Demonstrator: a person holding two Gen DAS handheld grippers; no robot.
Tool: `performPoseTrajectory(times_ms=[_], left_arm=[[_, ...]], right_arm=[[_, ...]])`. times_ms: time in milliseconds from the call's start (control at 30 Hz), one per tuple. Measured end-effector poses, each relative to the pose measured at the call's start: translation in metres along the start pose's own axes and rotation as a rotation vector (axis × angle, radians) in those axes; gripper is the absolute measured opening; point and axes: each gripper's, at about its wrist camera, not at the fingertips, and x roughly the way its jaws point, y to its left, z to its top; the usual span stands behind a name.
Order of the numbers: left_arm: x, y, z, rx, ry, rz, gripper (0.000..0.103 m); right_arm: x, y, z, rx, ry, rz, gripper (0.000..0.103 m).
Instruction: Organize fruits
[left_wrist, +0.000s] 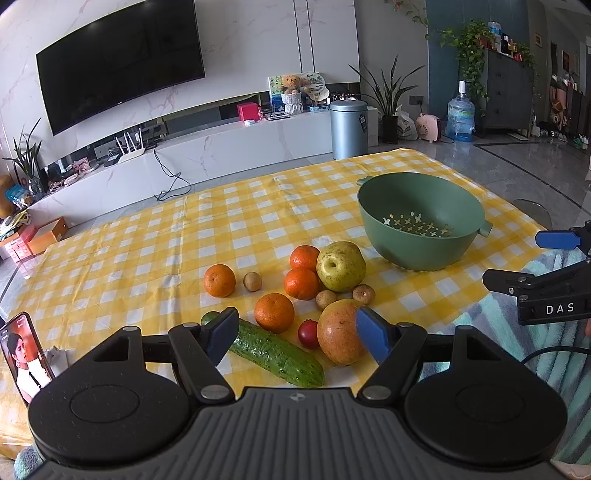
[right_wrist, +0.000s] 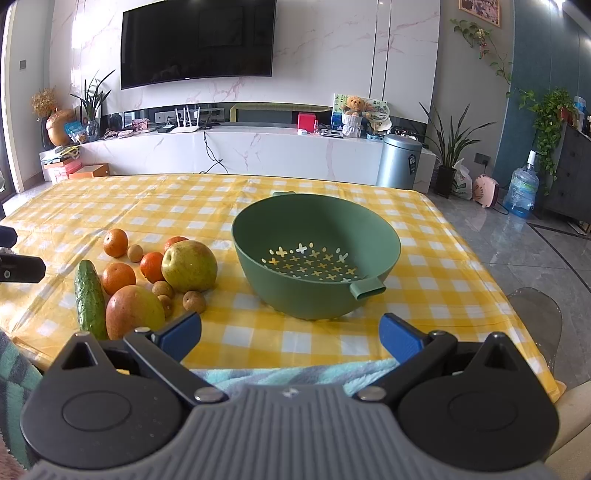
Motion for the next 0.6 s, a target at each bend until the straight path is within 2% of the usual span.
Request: performPoseTrajectory(times_ms=[600], left_arm=[[0.0005,0.0001,0.0003,-0.001,0.0,0.0,0.086]], right_arm=[[0.0055,-0.0005,-0.0019,0.0,0.009,0.0,0.099]])
